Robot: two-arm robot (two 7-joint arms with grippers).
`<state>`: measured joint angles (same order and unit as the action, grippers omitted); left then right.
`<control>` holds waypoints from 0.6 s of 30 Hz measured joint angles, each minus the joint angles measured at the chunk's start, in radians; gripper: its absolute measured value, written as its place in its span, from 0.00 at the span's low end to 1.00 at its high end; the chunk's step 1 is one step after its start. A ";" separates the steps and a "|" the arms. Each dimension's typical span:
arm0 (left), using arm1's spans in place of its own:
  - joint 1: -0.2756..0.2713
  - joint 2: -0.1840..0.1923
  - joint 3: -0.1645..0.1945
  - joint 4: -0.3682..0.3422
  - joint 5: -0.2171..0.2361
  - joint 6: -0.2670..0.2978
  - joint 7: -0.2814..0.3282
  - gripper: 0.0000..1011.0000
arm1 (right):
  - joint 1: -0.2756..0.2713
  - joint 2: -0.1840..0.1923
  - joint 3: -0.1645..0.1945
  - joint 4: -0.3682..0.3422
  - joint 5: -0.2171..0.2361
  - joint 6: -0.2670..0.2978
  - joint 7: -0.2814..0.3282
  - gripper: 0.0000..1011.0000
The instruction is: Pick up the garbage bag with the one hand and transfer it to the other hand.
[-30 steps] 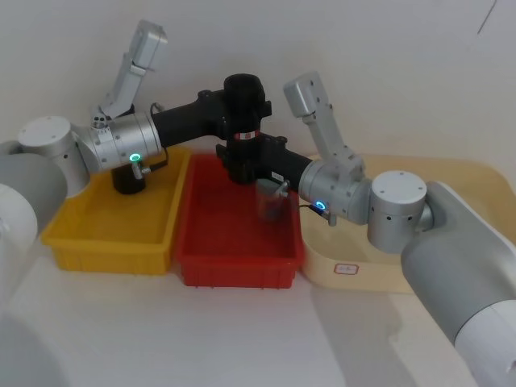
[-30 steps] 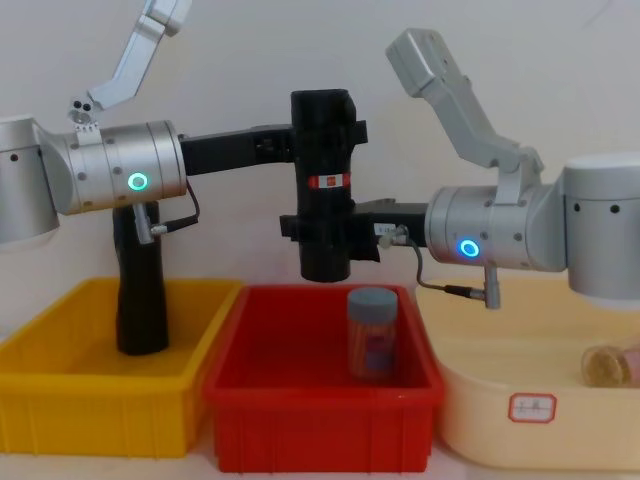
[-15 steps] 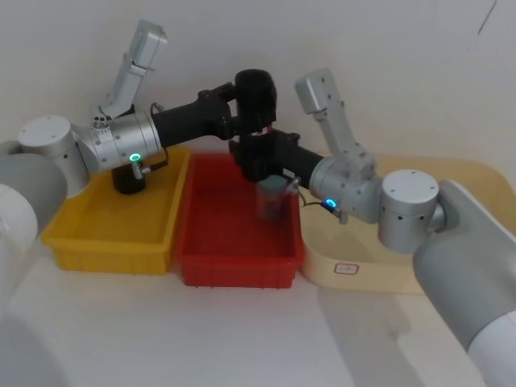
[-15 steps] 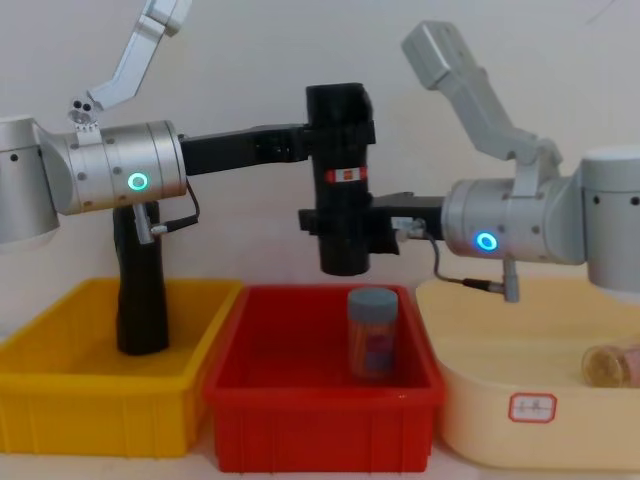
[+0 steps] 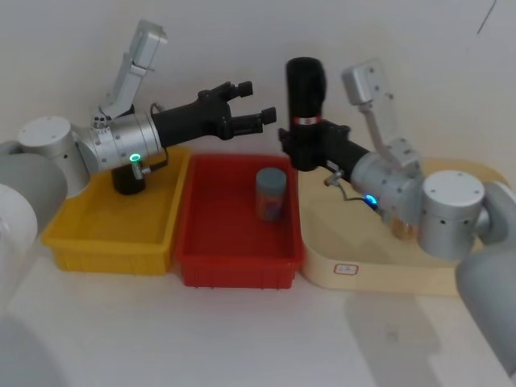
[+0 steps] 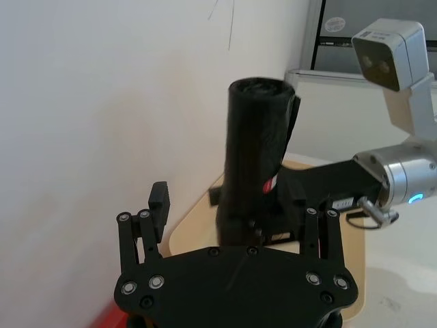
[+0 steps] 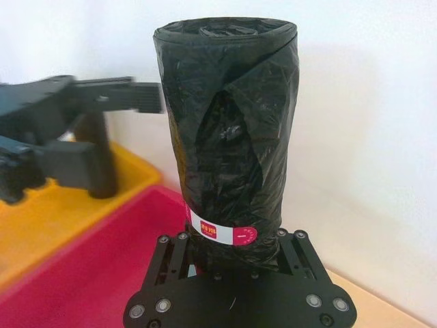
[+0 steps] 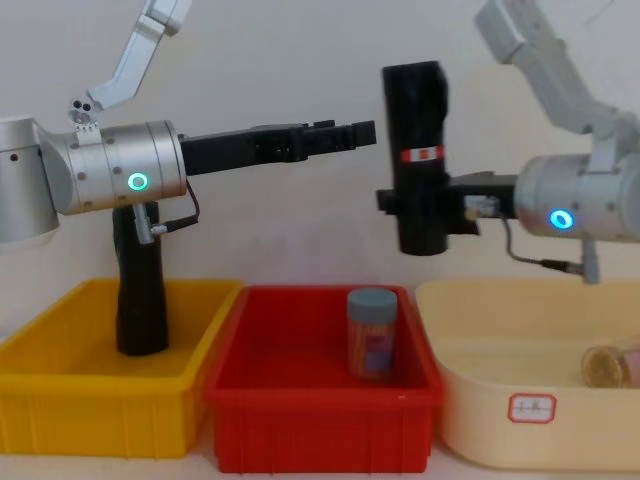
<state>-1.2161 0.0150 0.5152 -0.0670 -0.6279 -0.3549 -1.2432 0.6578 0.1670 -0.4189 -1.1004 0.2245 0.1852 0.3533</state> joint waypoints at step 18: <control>0.000 0.000 0.000 0.000 0.000 0.000 0.000 0.99 | -0.146 0.111 0.133 -0.243 -0.012 0.154 -0.149 0.50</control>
<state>-1.2161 0.0150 0.5152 -0.0670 -0.6279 -0.3549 -1.2432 0.5114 0.2775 -0.2863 -1.3430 0.2123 0.3390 0.2042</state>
